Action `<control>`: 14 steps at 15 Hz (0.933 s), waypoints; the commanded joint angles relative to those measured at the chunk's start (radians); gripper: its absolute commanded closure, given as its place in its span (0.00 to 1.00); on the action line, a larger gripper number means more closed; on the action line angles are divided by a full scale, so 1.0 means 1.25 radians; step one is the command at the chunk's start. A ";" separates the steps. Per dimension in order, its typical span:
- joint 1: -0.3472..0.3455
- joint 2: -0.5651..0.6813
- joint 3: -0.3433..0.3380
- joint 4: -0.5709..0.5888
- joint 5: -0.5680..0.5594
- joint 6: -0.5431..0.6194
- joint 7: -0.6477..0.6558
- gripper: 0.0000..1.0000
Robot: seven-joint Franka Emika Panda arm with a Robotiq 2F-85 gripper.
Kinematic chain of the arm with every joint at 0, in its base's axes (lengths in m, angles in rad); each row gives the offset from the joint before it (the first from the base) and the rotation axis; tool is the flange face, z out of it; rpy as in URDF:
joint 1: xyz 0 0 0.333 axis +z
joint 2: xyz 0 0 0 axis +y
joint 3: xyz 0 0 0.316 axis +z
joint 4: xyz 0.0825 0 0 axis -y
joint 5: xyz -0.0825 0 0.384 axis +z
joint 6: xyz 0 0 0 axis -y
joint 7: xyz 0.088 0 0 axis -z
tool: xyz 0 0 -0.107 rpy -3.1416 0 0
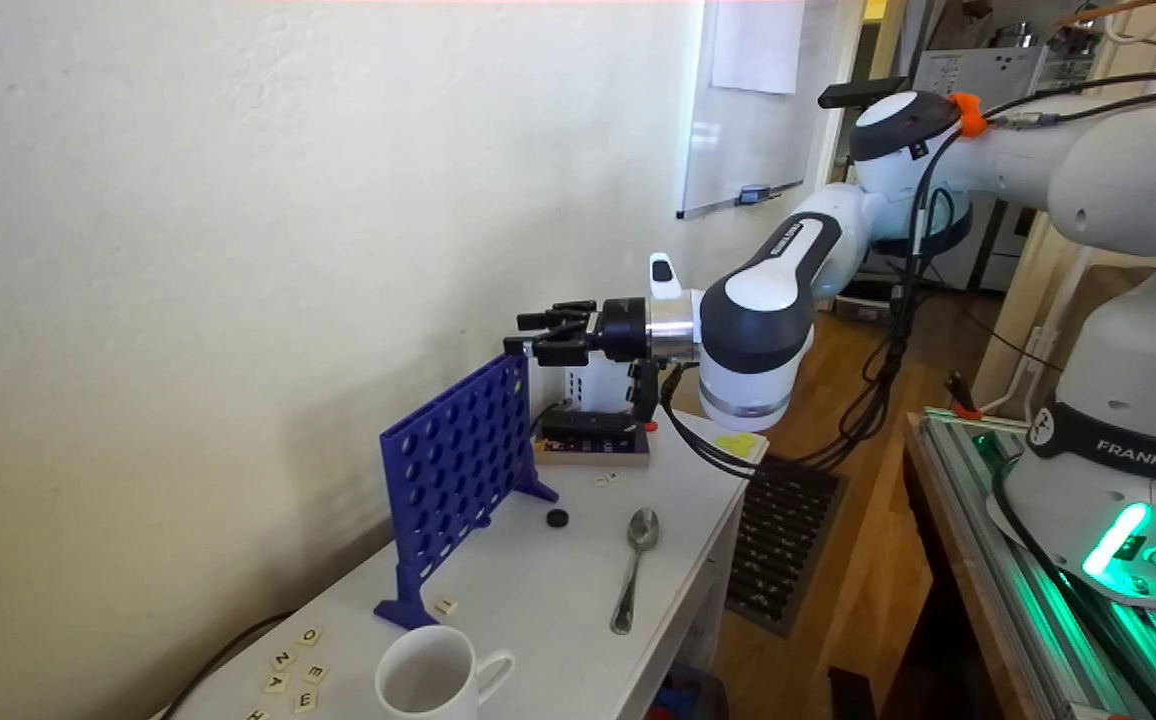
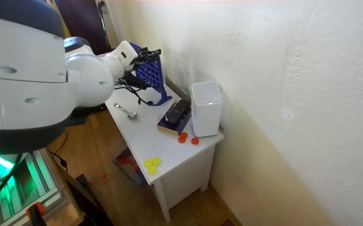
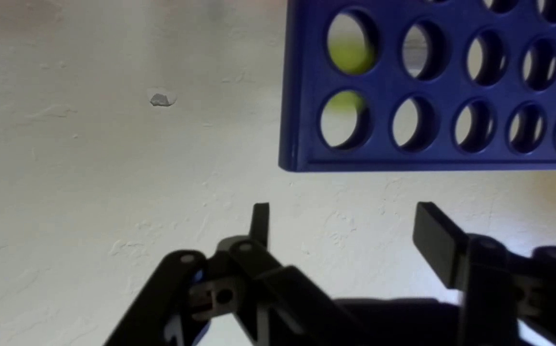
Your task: Put one yellow ring inside the last line of the blue object
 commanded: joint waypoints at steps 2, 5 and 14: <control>0.003 0.000 0.005 -0.010 0.014 0.021 -0.019 0.06; -0.013 0.000 0.041 -0.053 0.033 0.021 -0.006 0.01; -0.086 -0.244 0.457 -0.253 0.454 0.013 -0.166 0.00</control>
